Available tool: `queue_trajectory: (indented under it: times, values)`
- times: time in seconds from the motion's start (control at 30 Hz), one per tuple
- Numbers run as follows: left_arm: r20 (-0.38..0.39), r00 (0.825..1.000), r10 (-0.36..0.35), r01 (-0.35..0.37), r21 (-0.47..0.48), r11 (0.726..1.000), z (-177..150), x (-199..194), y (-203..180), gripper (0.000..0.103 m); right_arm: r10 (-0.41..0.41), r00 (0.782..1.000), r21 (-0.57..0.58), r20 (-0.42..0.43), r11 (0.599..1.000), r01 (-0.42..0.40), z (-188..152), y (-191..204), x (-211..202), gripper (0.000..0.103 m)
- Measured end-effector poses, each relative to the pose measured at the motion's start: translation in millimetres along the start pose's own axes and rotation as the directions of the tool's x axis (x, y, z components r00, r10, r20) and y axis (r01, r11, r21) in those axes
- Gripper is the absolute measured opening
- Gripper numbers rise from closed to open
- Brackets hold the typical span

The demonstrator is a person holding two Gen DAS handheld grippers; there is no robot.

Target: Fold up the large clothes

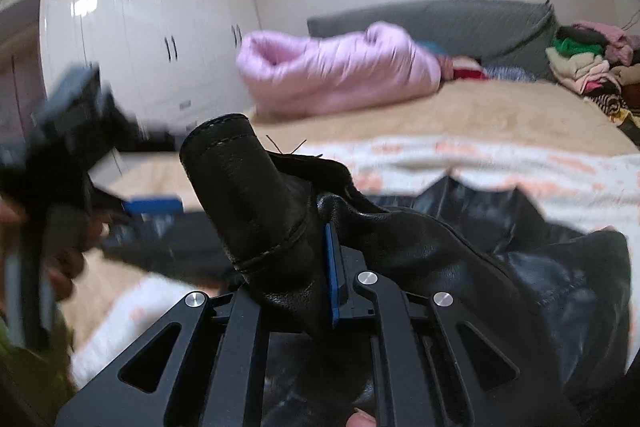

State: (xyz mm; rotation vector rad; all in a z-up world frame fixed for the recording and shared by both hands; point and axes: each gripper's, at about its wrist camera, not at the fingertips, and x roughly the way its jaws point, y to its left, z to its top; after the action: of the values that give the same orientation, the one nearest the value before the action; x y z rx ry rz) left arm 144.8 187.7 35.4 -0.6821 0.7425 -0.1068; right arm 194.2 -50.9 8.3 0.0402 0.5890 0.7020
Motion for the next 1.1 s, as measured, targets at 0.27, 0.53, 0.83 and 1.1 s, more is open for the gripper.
queue_trajectory:
  times: [0.27, 0.53, 0.83, 1.1]
  values:
    - [-0.08, 0.996, -0.033, 0.033, -0.005, 0.999, -27, 17, 13, 0.095, -0.063, 0.981, 0.011, -0.183, 0.998, 0.066, -56, 18, 46, 0.016]
    - [-0.122, 0.993, -0.002, -0.002, -0.031, 1.0, -42, 20, 33, 0.095, -0.057, 0.955, 0.017, -0.291, 0.998, 0.065, -70, 19, 33, 0.077]
    - [-0.223, 0.972, -0.077, 0.053, -0.111, 0.992, -64, 38, 37, 0.094, 0.018, 0.971, 0.112, -0.24, 0.994, 0.009, -77, 4, -27, 0.098]
    - [-0.226, 0.969, -0.103, 0.067, -0.165, 0.984, -76, 52, 36, 0.076, -0.012, 0.988, 0.175, -0.156, 0.984, 0.04, -72, -22, -66, 0.098]
